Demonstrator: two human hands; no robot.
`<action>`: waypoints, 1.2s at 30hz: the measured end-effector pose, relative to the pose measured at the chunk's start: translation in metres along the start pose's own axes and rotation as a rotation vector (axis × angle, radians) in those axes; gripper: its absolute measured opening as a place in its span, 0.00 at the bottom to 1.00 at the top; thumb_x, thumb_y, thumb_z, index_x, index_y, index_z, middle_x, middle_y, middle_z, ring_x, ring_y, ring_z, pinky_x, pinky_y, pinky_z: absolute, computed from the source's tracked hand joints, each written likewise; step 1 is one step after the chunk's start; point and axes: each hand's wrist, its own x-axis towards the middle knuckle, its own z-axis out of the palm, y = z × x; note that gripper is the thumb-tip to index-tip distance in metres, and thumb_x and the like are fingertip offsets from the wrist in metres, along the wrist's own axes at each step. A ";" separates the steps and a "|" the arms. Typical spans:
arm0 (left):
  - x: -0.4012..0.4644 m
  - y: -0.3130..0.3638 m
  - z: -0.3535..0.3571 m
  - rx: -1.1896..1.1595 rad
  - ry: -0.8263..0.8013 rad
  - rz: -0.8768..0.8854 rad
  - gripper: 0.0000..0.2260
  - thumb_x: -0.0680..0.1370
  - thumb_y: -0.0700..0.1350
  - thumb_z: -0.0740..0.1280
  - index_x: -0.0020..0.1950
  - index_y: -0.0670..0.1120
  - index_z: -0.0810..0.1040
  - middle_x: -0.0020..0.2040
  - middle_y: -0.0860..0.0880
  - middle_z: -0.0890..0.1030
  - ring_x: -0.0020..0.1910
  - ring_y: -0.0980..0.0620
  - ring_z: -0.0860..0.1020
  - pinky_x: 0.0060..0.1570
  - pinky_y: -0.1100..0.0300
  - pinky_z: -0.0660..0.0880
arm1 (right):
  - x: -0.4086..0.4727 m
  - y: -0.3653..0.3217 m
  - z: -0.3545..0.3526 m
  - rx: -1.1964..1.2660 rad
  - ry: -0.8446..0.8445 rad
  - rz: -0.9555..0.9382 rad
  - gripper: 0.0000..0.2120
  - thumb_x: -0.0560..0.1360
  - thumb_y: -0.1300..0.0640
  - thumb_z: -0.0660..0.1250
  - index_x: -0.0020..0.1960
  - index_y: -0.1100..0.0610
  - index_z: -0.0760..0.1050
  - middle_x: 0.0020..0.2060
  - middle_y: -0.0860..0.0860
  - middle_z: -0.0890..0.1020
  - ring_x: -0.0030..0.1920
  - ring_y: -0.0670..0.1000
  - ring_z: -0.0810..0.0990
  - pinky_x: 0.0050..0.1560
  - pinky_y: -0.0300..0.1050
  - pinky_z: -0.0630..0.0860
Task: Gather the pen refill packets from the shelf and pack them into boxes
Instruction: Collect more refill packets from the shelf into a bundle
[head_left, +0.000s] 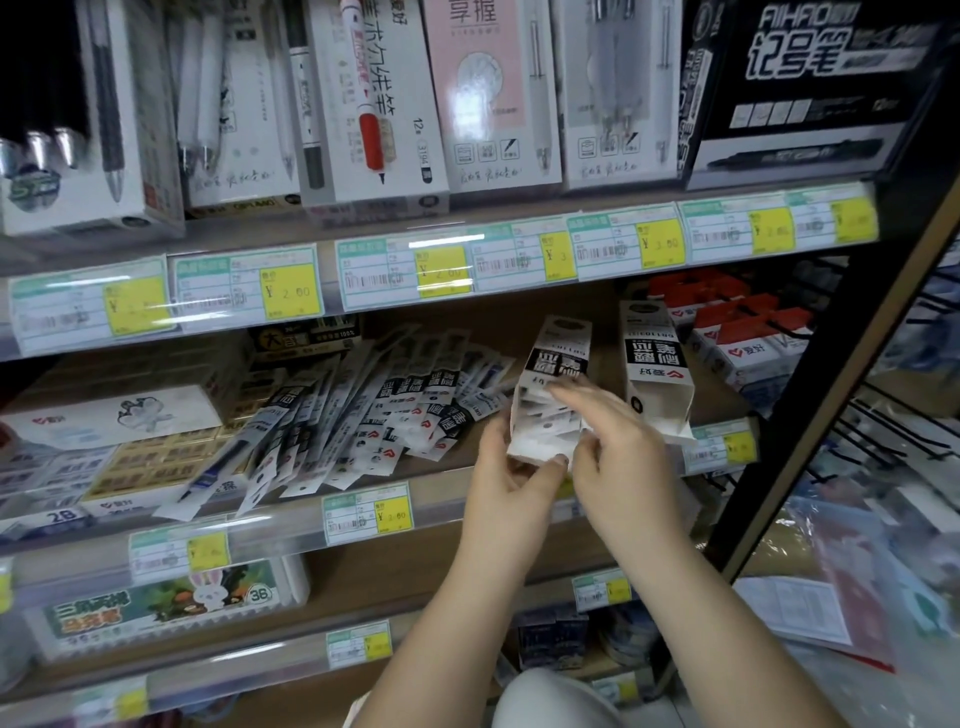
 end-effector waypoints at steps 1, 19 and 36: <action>0.000 -0.001 -0.001 -0.031 -0.024 -0.040 0.19 0.73 0.39 0.66 0.58 0.59 0.71 0.49 0.41 0.80 0.41 0.50 0.76 0.46 0.54 0.75 | 0.000 0.003 0.003 -0.015 -0.021 -0.004 0.29 0.68 0.79 0.58 0.62 0.57 0.77 0.61 0.51 0.78 0.62 0.40 0.68 0.66 0.41 0.67; 0.029 0.016 -0.072 0.938 0.355 0.324 0.12 0.75 0.40 0.65 0.58 0.44 0.75 0.46 0.45 0.80 0.41 0.42 0.77 0.38 0.52 0.74 | 0.037 0.014 -0.008 -0.517 -0.183 0.012 0.21 0.72 0.70 0.61 0.63 0.57 0.77 0.62 0.53 0.78 0.71 0.54 0.66 0.67 0.50 0.69; 0.074 0.013 -0.071 1.522 0.057 0.173 0.13 0.79 0.49 0.61 0.60 0.48 0.77 0.55 0.45 0.80 0.54 0.44 0.76 0.50 0.55 0.72 | 0.024 0.000 -0.007 -0.306 -0.036 -0.146 0.20 0.69 0.73 0.64 0.59 0.63 0.78 0.52 0.59 0.82 0.56 0.61 0.77 0.57 0.52 0.73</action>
